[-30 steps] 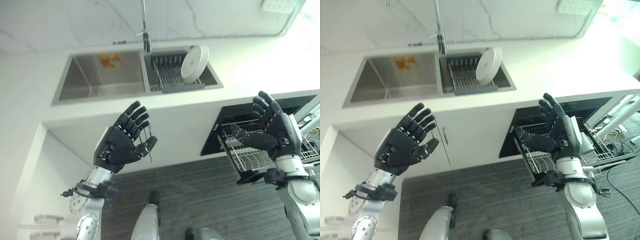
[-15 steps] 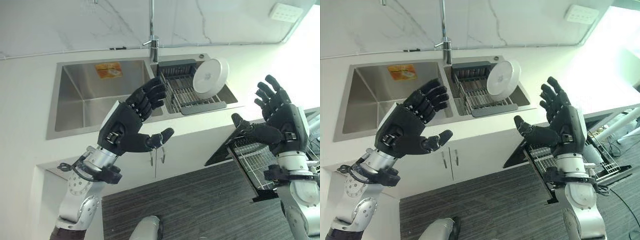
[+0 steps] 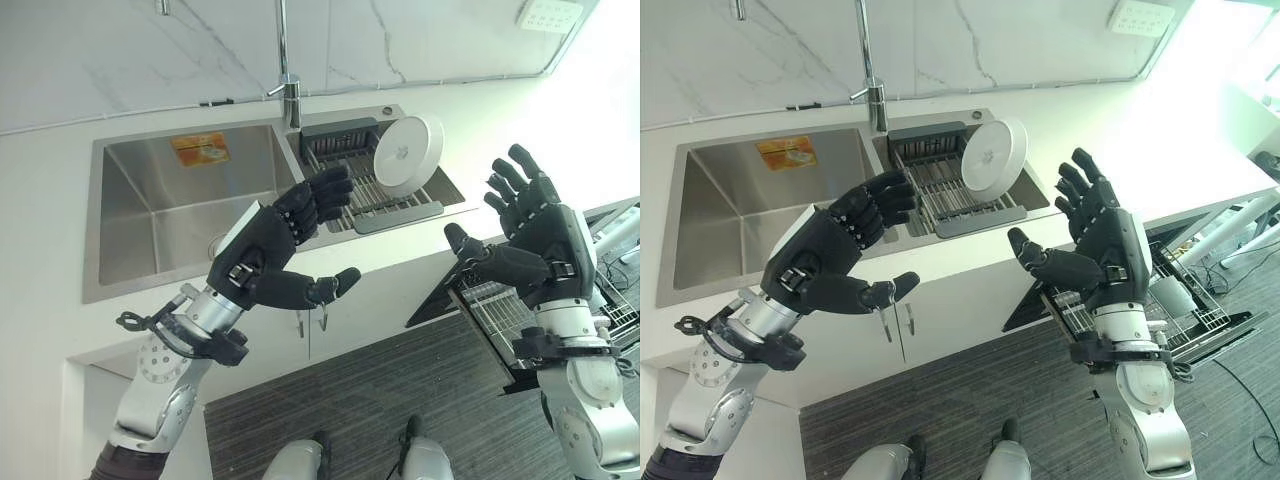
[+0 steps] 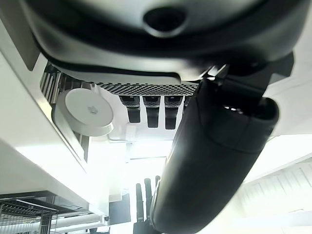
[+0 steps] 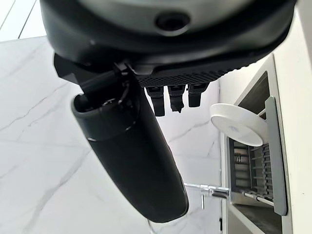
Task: Place the dishes in the dishwasher.
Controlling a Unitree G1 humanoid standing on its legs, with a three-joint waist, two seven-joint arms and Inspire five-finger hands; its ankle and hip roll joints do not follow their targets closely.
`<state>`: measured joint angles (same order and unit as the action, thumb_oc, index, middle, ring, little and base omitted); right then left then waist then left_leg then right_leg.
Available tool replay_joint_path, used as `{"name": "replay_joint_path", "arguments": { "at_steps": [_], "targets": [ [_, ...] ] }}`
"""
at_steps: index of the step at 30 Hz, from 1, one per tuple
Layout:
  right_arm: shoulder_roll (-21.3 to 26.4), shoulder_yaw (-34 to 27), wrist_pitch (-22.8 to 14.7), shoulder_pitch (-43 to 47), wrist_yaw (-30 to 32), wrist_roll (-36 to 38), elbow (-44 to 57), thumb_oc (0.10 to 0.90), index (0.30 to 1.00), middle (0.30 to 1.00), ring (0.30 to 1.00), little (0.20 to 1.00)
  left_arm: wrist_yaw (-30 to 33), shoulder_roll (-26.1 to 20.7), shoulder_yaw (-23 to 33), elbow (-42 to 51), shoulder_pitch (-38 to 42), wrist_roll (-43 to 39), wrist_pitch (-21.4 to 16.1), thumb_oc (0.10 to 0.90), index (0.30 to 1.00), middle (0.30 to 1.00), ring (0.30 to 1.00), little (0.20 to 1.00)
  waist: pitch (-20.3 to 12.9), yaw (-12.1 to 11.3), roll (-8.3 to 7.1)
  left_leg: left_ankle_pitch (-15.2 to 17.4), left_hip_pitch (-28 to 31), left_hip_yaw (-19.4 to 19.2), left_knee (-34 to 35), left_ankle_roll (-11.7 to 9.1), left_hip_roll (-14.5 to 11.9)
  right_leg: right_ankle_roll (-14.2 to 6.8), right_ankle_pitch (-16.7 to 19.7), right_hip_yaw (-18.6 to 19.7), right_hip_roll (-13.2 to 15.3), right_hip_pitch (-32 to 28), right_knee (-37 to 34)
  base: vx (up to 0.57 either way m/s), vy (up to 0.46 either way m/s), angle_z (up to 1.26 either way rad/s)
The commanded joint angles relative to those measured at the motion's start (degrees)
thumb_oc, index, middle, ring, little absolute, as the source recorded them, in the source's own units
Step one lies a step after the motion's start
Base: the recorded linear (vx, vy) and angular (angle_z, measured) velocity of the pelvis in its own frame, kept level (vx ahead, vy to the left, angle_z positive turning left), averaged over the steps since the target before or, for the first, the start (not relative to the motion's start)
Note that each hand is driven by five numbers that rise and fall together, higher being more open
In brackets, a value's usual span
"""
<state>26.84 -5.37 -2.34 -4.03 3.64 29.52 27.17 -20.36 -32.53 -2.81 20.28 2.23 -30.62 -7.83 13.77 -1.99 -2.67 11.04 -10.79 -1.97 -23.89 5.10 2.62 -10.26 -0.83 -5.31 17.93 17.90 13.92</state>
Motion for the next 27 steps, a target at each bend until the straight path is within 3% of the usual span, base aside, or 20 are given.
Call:
{"name": "replay_joint_path", "arguments": {
  "at_steps": [1, 3, 5, 8, 12, 16, 18, 20, 27],
  "targets": [
    [3.5, -3.0, -8.4, 7.2, -2.7, 2.8, 3.0, 0.800, 0.900, 0.900, 0.900, 0.900, 0.2, -0.6, 2.1, 8.1, 3.3, -1.6, -4.6, 0.800, 0.900, 0.900, 0.900, 0.900, -2.6, 0.1, -0.53, 4.6, 6.2, -2.0, 6.7, -4.3, -6.2, -1.6, -0.9, -2.3, -2.8, -3.3, 3.3, 0.25, -0.617, 0.33],
    [4.5, -2.7, -7.4, 7.8, -3.6, 1.9, 3.1, 0.800, 0.900, 0.900, 0.900, 0.900, 0.7, 0.2, 1.8, 8.2, 2.5, -3.0, -4.4, 0.800, 0.900, 0.900, 0.900, 0.900, -3.8, 0.3, -0.74, 4.6, 7.1, -3.6, 6.7, -5.6, -8.7, -1.6, -2.4, -4.0, -3.2, -4.3, 3.3, 0.19, -0.419, 0.43],
    [5.8, -2.9, -5.7, 8.2, -3.7, 1.4, 3.0, 0.800, 0.900, 0.900, 0.900, 0.900, 1.3, 1.1, 1.4, 8.4, 2.3, -4.5, -3.9, 0.800, 0.900, 0.900, 0.900, 0.900, -5.4, 0.9, -0.46, 4.7, 8.3, -5.2, 6.7, -7.4, -11.6, -0.3, -4.4, -5.8, -4.1, -5.4, 3.3, 0.18, -0.368, 0.35],
    [7.1, -4.5, -4.8, 7.8, -4.7, 4.7, 3.0, 0.800, 0.900, 0.900, 0.900, 0.900, 2.6, 2.0, 1.1, 8.5, 2.2, -3.1, -3.4, 0.800, 0.900, 0.900, 0.900, 0.900, -6.4, 1.6, -0.04, 2.3, 7.3, -7.2, 6.7, -9.1, -14.5, 1.6, -6.3, -7.8, -5.8, -7.1, 3.3, 0.09, -0.345, 0.71],
    [6.3, -6.4, -3.9, 5.9, -5.3, 5.6, 2.9, 0.800, 0.900, 0.900, 0.900, 0.900, 1.9, 3.6, 2.4, 7.4, 0.3, -5.0, -3.7, 0.800, 0.900, 0.900, 0.900, 0.900, -6.5, 2.2, 0.99, 1.3, 6.5, -10.7, 6.7, -8.8, -14.1, 2.9, -8.5, -10.2, -6.6, -9.3, 3.3, 0.02, -0.209, 0.29],
    [5.5, -6.1, -4.3, 4.7, -4.4, 3.8, 2.0, 0.800, 0.900, 0.900, 0.900, 0.900, 2.3, 4.2, 3.9, 6.5, -1.9, -6.1, -6.3, 0.800, 0.900, 0.900, 0.900, 0.900, -6.5, 2.4, 2.28, 2.1, 5.6, -12.2, 6.7, -8.2, -11.2, 2.7, -8.2, -12.6, -6.5, -9.6, 3.3, -0.01, -0.026, 0.53],
    [4.5, -4.5, -3.7, 6.0, -3.1, 2.7, 0.4, 0.800, 0.900, 0.900, 0.900, 0.900, 4.6, 4.7, 3.6, 5.1, -1.8, -6.1, -7.9, 0.800, 0.900, 0.900, 0.900, 0.900, -6.5, 2.7, 2.50, 2.9, 6.1, -11.0, 6.7, -8.4, -11.0, 2.7, -8.5, -12.6, -6.9, -10.2, 3.3, 0.01, 0.065, 0.54],
    [3.2, -2.7, -3.0, 7.8, -1.9, 2.5, -1.1, 0.800, 0.900, 0.900, 0.900, 0.900, 8.3, 5.5, 2.9, 4.2, -1.6, -3.3, -9.6, 0.800, 0.900, 0.900, 0.900, 0.900, -7.0, 1.9, 2.28, 3.3, 5.7, -7.8, 6.7, -7.9, -9.1, 2.8, -8.4, -11.6, -7.4, -10.1, 3.3, -0.01, 0.131, 0.32],
    [1.6, -3.0, -5.5, 9.3, 1.8, 3.5, -2.3, 0.800, 0.900, 0.900, 0.900, 0.900, 14.6, 6.5, 3.1, 2.4, 0.2, -0.3, -12.1, 0.800, 0.900, 0.900, 0.900, 0.900, -7.0, 0.3, 0.83, 5.1, 7.0, -5.7, 6.7, -6.6, -6.3, 0.8, -6.5, -12.6, -5.0, -10.4, 3.3, 0.02, 0.217, 0.15]
  ]
}}
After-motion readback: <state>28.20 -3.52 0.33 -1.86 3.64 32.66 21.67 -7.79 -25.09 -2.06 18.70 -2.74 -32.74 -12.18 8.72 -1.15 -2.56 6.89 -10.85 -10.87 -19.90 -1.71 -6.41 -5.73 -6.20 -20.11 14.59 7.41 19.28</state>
